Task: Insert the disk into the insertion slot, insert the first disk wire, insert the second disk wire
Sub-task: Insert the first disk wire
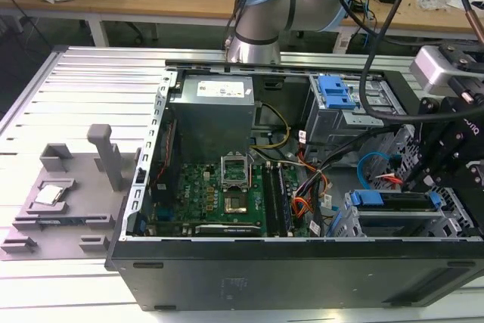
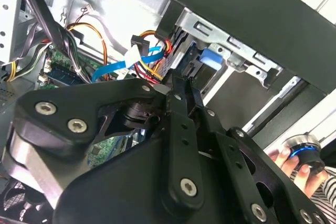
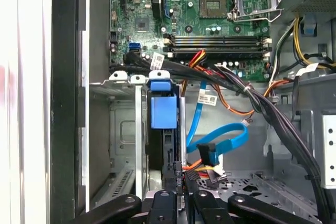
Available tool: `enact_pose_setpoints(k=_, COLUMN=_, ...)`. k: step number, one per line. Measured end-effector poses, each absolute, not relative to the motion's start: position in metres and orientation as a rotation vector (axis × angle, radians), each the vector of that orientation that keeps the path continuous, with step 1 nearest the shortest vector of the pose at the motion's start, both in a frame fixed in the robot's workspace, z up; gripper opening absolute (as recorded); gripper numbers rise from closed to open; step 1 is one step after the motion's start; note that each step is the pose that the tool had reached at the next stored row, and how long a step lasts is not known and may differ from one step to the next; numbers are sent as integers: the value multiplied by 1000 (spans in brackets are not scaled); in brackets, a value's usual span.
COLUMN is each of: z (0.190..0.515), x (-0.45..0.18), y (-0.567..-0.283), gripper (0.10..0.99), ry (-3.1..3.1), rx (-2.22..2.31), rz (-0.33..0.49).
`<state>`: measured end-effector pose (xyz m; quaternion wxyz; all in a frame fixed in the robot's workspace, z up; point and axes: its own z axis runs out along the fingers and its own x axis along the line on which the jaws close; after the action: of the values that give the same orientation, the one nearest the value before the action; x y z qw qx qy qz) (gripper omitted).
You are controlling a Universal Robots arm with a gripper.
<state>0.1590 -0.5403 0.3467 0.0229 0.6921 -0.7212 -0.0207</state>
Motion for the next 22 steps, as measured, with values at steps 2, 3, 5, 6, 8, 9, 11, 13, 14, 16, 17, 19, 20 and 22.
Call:
enact_pose_setpoints(k=2, z=345, x=160, y=-542, gripper=180, ry=-2233, rx=2143, rz=-64)
enact_pose_setpoints(k=3, z=345, x=160, y=-543, gripper=180, ry=-2233, rx=2143, rz=-64)
enact_pose_setpoints(k=5, z=344, x=161, y=-544, gripper=180, ry=-2233, rx=2143, rz=-64)
enact_pose_setpoints(k=6, z=342, x=161, y=-544, gripper=180, ry=-2233, rx=2143, rz=-64)
enact_pose_setpoints(k=8, z=341, x=162, y=-545, gripper=180, ry=-2233, rx=2143, rz=-63)
enact_pose_setpoints(k=9, z=340, x=162, y=-545, gripper=180, ry=-2233, rx=2143, rz=-63)
enact_pose_setpoints(k=11, z=340, x=163, y=-545, gripper=180, ry=-2233, rx=2143, rz=-64)
enact_pose_setpoints(k=13, z=339, x=164, y=-545, gripper=180, ry=-2233, rx=2143, rz=-64)
enact_pose_setpoints(k=14, z=338, x=165, y=-545, gripper=180, ry=-2233, rx=2143, rz=-64)
enact_pose_setpoints(k=16, z=338, x=165, y=-546, gripper=180, ry=-2233, rx=2143, rz=-63)
enact_pose_setpoints(k=17, z=338, x=166, y=-546, gripper=180, ry=-2233, rx=2143, rz=-63)
enact_pose_setpoints(k=19, z=337, x=166, y=-546, gripper=180, ry=-2234, rx=2143, rz=-66)
enact_pose_setpoints(k=20, z=337, x=166, y=-546, gripper=180, ry=-2236, rx=2146, rz=-70)
enact_pose_setpoints(k=22, z=337, x=166, y=-545, gripper=180, ry=-2237, rx=2147, rz=-73)
